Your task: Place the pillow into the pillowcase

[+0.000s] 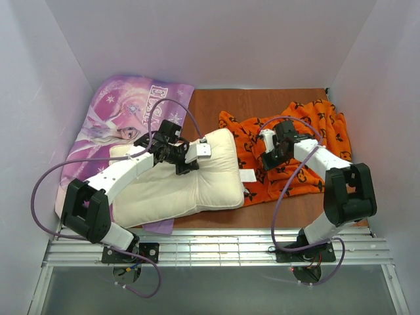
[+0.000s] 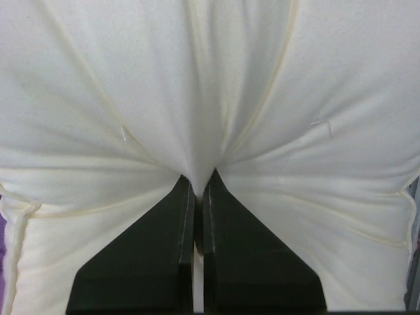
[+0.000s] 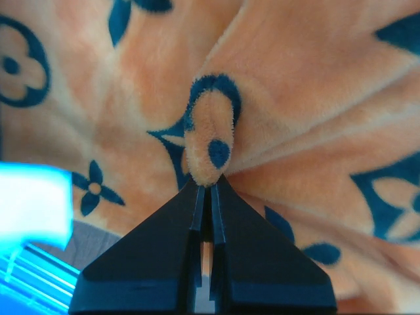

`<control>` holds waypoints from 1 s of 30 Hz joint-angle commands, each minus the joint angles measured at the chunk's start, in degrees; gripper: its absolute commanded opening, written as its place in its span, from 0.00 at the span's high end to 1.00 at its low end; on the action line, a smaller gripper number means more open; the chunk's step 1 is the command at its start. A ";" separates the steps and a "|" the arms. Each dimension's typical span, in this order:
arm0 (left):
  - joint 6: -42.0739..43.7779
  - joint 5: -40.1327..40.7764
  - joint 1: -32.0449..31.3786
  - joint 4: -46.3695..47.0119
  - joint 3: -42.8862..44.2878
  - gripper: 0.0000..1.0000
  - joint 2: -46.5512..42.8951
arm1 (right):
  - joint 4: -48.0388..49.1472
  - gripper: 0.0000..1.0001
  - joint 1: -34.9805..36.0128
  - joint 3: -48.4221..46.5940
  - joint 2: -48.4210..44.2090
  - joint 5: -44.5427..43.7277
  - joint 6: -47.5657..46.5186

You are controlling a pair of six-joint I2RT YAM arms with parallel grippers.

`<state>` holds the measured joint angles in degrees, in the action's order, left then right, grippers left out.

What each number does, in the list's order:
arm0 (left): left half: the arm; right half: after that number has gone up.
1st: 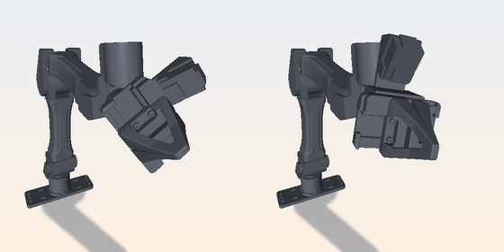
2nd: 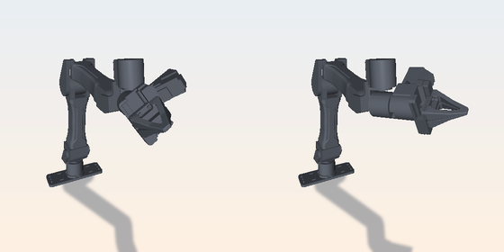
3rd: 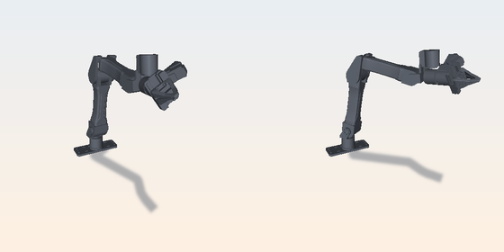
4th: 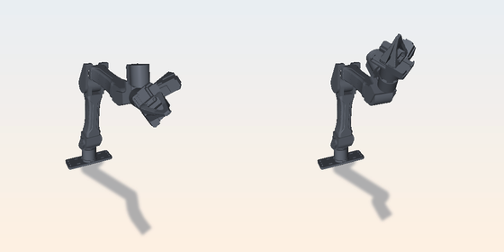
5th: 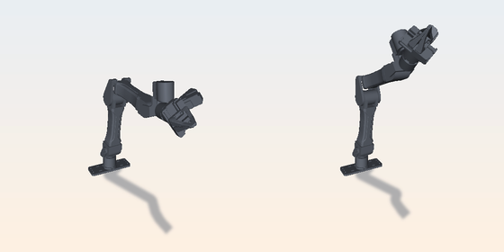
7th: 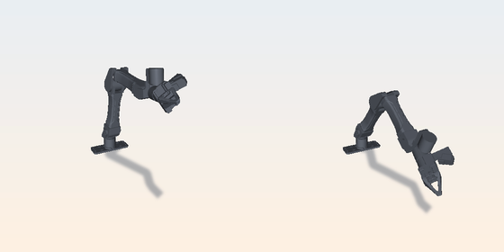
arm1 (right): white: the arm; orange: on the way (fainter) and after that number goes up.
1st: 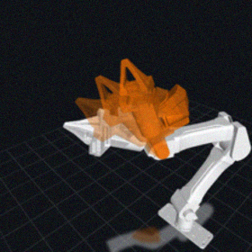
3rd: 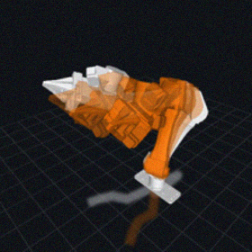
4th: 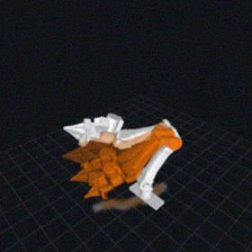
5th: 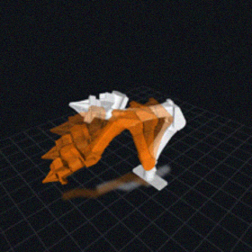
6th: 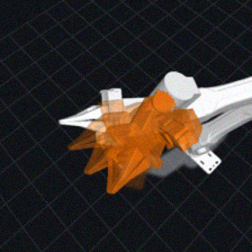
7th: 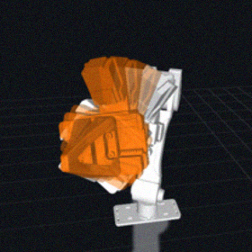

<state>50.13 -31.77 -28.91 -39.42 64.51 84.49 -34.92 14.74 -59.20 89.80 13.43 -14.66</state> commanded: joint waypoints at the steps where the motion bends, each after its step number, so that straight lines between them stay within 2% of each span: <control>1: 2.87 -1.81 -0.19 -2.33 -4.37 1.00 -6.07 | 6.17 0.99 2.48 1.81 2.48 -2.77 2.34; 4: 3.48 -0.40 -0.19 -2.50 -7.90 1.00 -8.45 | 6.79 0.97 2.48 -0.21 3.89 -7.96 4.54; 8: 3.05 -0.31 -0.10 -2.33 -11.86 1.00 -9.16 | 7.06 0.73 2.48 -2.32 2.58 -11.93 5.69; 10: 1.82 -0.83 -0.10 -1.80 -12.30 1.00 -9.16 | 7.23 0.68 2.48 -3.81 2.57 -12.55 6.48; 12: 1.12 -1.36 -0.10 -1.45 -12.39 1.00 -9.25 | 7.32 0.67 2.40 -4.87 3.19 -13.17 6.92; 14: 0.67 -1.45 -0.10 -1.28 -12.30 1.00 -9.25 | 7.32 0.69 2.40 -5.92 4.50 -13.26 7.01; 15: 0.67 -1.37 -0.10 -1.27 -12.13 1.00 -9.17 | 7.41 0.77 2.40 -6.19 4.94 -13.26 7.01; 16: 0.67 -1.10 -0.10 -1.27 -12.04 1.00 -9.17 | 7.23 0.91 2.40 -6.89 5.29 -13.26 7.01; 17: 0.67 -0.93 -0.10 -1.19 -11.87 1.00 -9.25 | 7.23 0.97 2.48 -7.16 5.65 -13.17 7.10; 23: 0.15 -4.08 -0.10 -1.45 -7.74 1.00 -9.87 | 5.74 0.99 1.96 -8.30 -0.65 -11.85 6.49; 26: -0.73 -7.25 -0.45 -2.50 0.15 1.00 -6.10 | 5.74 0.99 1.52 -8.04 -7.15 -12.46 5.34; 30: -0.30 -8.22 -4.21 -4.53 9.57 1.00 1.10 | 5.83 0.99 0.82 -6.29 -13.33 -13.25 4.90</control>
<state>49.93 -33.80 -30.11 -45.95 66.92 83.07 -29.89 16.16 -65.10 81.69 0.78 -8.80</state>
